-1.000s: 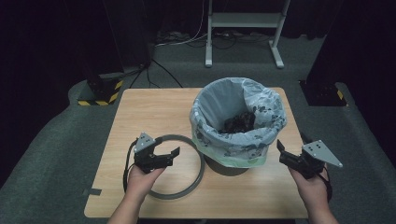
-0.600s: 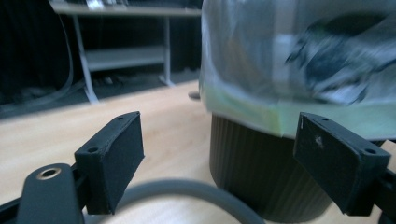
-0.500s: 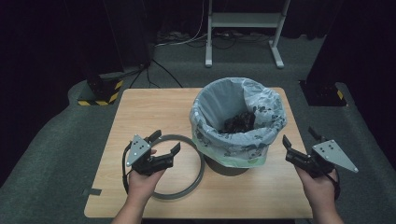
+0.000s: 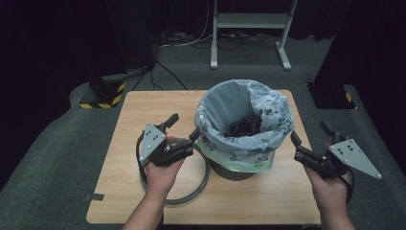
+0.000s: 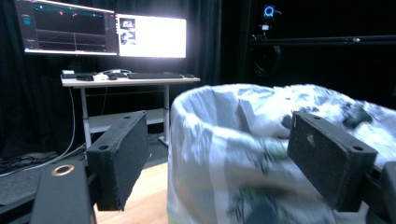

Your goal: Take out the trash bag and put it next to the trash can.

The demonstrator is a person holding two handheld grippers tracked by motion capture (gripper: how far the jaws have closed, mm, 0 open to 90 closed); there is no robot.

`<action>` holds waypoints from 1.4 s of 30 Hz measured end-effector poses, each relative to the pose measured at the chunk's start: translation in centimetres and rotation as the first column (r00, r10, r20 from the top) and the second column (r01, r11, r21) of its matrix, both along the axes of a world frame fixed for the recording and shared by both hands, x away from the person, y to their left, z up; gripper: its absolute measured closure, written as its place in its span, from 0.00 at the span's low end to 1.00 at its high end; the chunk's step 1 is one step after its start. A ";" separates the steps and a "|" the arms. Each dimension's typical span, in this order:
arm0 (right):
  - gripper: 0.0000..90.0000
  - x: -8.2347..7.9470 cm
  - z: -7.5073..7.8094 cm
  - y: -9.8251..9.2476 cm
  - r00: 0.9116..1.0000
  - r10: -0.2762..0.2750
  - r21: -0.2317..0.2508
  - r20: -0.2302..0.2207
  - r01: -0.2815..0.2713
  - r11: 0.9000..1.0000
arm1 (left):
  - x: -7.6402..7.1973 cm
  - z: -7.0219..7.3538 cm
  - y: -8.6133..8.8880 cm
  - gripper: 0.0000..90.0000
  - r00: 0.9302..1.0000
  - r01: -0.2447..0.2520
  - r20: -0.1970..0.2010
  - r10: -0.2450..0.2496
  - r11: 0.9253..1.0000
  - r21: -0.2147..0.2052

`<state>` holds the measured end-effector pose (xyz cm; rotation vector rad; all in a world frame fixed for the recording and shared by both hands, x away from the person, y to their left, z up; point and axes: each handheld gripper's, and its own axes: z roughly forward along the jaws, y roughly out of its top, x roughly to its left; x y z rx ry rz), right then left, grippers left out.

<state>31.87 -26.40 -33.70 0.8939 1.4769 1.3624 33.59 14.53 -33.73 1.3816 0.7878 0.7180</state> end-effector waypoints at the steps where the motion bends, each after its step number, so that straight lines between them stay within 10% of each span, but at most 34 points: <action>1: 0.16 0.2 0.3 0.2 1.000 0.003 -0.010 0.004 -0.003 1.000 | 0.5 0.2 -0.2 0.27 1.000 0.014 -0.012 -0.014 1.000 -0.008; 18: 0.23 4.4 2.2 3.4 0.994 -0.028 -0.043 -0.109 0.023 0.999 | 4.2 0.1 -1.3 0.36 0.975 0.108 -0.189 -0.114 0.993 -0.046; 26: 0.57 5.2 2.3 3.3 0.983 -0.062 -0.024 -0.174 0.059 0.998 | 4.2 0.4 -1.2 0.59 0.978 0.123 -0.165 -0.125 0.992 -0.020; 34: 0.70 5.3 2.0 4.4 0.975 -0.076 -0.024 -0.211 0.073 0.997 | 4.0 0.2 -1.1 0.75 0.988 0.082 -0.132 -0.084 0.996 -0.019; 42: 0.99 4.7 1.5 5.0 0.977 -0.159 -0.053 -0.143 0.152 0.987 | 3.1 0.0 -1.4 0.98 0.997 0.042 -0.069 -0.041 0.999 0.021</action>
